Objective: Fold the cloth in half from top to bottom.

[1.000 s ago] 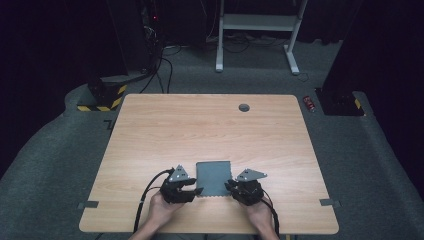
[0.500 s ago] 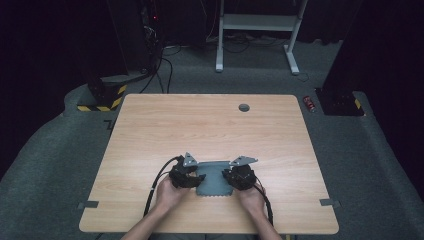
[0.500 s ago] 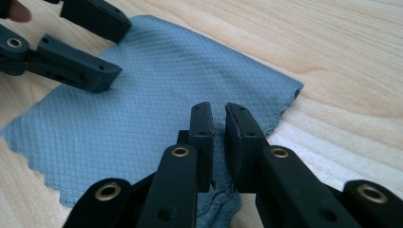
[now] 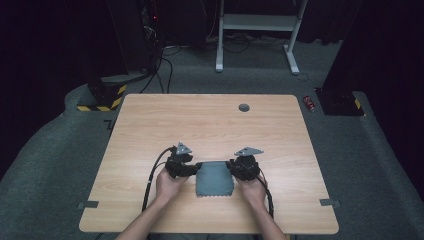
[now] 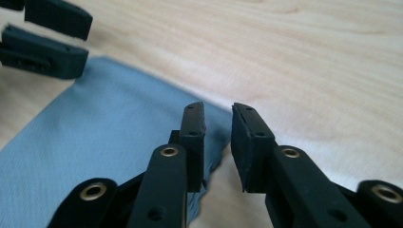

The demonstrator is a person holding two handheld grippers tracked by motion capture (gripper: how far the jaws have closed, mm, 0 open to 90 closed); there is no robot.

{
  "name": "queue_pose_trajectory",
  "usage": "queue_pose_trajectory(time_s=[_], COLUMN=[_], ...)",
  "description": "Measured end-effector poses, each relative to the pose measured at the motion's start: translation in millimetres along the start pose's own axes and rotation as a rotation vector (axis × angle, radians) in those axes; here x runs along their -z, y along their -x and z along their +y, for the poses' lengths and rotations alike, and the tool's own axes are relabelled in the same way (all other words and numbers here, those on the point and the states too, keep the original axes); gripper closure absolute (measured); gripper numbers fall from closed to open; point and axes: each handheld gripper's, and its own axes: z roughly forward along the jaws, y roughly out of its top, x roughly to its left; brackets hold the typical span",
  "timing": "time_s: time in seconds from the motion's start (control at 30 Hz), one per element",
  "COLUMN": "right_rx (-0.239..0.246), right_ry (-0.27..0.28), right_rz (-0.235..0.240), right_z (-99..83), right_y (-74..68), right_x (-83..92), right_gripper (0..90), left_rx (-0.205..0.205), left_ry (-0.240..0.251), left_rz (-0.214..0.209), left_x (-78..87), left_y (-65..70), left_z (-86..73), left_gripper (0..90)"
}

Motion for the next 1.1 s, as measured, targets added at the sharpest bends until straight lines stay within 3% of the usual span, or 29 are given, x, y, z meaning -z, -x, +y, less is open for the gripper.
queue_pose_trajectory(time_s=[0.1,0.17,0.4,0.5,0.6,0.73,1.0,1.1], right_rx=[-0.019,-0.037,-0.026,0.009,0.032,0.080,0.072,0.047], right_ry=[0.002,0.001,-0.032,-0.045,-0.064,-0.076,-0.051,-0.047], right_rz=[-0.012,-0.012,-0.030,-0.042,-0.025,-0.039,-0.077,-0.093], right_z=[6.5,8.6,6.6,7.6,10.2,13.2,22.5,26.3], right_y=[3.6,5.4,6.9,4.6,3.4,0.4,1.6,5.5], right_x=[-3.9,-7.9,-21.6,-21.8,-22.5,-23.0,-21.6,-25.3], right_gripper=[72.4,71.1,71.1,75.3,83.9,87.6,87.9,87.9], left_rx=[0.045,0.043,-0.028,-0.061,-0.086,-0.086,-0.085,-0.084], left_ry=[0.010,-0.013,-0.064,-0.078,-0.073,-0.088,-0.063,-0.047], left_rz=[0.003,0.008,0.031,0.011,-0.014,-0.031,-0.009,0.011], left_x=[-5.5,-9.2,-16.6,-17.8,-18.6,-19.3,-26.1,-30.9], left_y=[-5.2,-6.8,-2.3,-0.2,1.6,-0.9,-9.7,-13.8], left_z=[4.2,5.2,5.0,8.5,8.7,12.0,27.2,33.8], left_gripper=[48.8,48.8,54.7,63.4,76.0,88.0,89.3,89.2])
